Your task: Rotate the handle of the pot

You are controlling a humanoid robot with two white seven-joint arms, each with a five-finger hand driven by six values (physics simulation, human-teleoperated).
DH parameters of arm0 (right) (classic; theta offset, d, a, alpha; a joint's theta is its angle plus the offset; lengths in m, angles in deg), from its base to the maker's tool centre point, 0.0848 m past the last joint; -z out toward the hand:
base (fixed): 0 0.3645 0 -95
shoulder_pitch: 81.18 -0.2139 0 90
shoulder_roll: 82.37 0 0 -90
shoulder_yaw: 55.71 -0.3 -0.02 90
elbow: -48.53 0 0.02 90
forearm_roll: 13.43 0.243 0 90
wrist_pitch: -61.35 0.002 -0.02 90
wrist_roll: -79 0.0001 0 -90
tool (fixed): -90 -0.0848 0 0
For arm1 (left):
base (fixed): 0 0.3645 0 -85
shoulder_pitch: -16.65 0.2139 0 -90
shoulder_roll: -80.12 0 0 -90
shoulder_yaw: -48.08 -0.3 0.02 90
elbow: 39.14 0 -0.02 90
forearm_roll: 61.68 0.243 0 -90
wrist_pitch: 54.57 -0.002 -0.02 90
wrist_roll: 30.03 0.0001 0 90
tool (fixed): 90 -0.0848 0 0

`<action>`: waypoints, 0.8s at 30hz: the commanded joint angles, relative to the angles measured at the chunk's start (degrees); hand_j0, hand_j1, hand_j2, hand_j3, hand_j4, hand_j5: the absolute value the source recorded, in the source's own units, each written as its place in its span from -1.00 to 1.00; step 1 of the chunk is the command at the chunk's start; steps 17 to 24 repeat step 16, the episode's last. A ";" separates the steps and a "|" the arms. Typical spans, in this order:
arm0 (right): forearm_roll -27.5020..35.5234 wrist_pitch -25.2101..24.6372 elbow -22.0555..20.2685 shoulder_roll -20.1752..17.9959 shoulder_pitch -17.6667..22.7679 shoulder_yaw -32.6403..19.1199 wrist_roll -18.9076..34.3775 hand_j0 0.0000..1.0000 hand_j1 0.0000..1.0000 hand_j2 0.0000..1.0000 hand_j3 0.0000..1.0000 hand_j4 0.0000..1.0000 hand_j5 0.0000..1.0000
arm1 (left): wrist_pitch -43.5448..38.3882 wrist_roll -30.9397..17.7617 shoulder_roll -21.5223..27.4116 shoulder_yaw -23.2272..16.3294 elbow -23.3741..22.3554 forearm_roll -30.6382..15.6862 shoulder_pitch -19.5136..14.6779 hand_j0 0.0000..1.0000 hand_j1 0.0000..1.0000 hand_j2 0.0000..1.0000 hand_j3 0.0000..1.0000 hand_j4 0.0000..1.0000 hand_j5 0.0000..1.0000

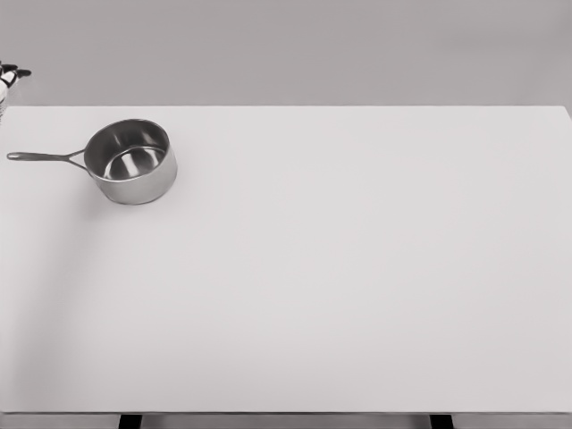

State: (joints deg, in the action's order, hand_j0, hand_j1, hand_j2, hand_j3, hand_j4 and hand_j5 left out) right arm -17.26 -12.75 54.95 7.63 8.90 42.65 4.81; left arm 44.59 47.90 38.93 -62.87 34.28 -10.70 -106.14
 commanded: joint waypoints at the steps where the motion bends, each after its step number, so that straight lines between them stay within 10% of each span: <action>1: -0.03 0.01 0.00 -0.01 0.00 -0.01 0.01 1.00 1.00 1.00 1.00 1.00 1.00 | 3.76 0.03 0.23 1.71 5.23 -9.99 0.00 1.00 1.00 1.00 1.00 1.00 1.00; 3: -0.03 0.01 0.00 -0.01 0.00 -0.01 0.01 1.00 1.00 1.00 1.00 1.00 1.00 | 7.53 0.03 1.46 0.39 9.01 -31.88 1.40 1.00 1.00 1.00 1.00 1.00 1.00; 5: -0.03 0.01 0.00 -0.01 0.00 -0.01 0.01 1.00 1.00 1.00 1.00 1.00 1.00 | 15.09 0.03 4.71 -3.48 15.87 -42.18 2.55 1.00 1.00 1.00 1.00 1.00 1.00; 9: 0.06 0.01 0.00 -0.01 -0.09 -0.01 0.01 1.00 1.00 1.00 1.00 1.00 1.00 | 25.84 -0.32 8.05 -10.60 27.74 -46.93 2.99 1.00 1.00 1.00 1.00 1.00 1.00; 24: -0.03 0.09 0.00 -0.01 -0.09 -0.01 0.01 1.00 1.00 1.00 1.00 1.00 1.00 | 25.84 -0.23 14.91 -13.85 27.83 -49.04 5.18 1.00 1.00 1.00 1.00 1.00 1.00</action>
